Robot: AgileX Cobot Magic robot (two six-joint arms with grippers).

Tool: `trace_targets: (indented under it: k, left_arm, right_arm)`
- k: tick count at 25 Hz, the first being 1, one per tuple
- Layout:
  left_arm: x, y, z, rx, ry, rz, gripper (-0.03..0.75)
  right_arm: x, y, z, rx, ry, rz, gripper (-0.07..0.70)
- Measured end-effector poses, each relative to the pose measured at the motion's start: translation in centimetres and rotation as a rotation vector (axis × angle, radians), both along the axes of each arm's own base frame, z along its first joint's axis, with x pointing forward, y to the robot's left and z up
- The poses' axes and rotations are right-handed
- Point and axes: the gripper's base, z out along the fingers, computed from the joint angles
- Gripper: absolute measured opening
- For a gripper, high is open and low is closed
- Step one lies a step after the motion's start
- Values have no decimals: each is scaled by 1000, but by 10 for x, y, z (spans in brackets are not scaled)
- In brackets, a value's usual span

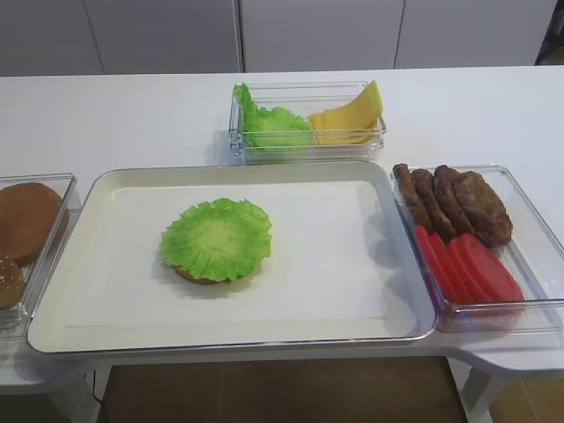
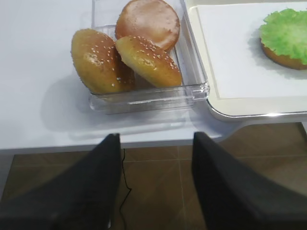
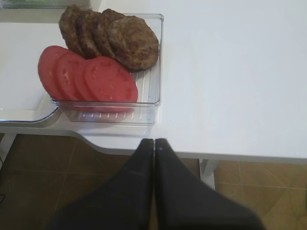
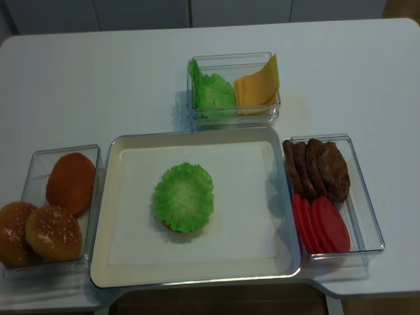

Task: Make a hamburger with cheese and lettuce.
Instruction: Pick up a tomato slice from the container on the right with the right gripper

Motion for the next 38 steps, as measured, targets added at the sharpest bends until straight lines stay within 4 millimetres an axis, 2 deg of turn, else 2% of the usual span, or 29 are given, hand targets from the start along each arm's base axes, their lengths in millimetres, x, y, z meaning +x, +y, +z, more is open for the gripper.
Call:
trace_targets:
  k: [3,9,14,17,21,28,34,38]
  left_arm:
    - [0,0,0,0,0,0,358]
    - [0,0,0,0,0,0,358]
    - [0,0,0,0,0,0,358]
    - [0,0,0,0,0,0,358]
    - [0,0,0,0,0,0,358]
    - [0,0,0,0,0,0,358]
    - [0,0,0,0,0,0,358]
    - [0,0,0,0,0,0,358]
  right_arm:
    - [0,0,0,3,-1,1,64]
    - [-1,5,7,59,-37,35,282]
    - [-8,7,28,82,-92,52,314]
    - [-2,8,48,99,-76,44,315]
    - [26,9,70,201,36,-15,316]
    - [92,22,94,368,186,7,300]
    - [148,27,95,354,323,35,294]
    - [173,37,92,320,379,78,290]
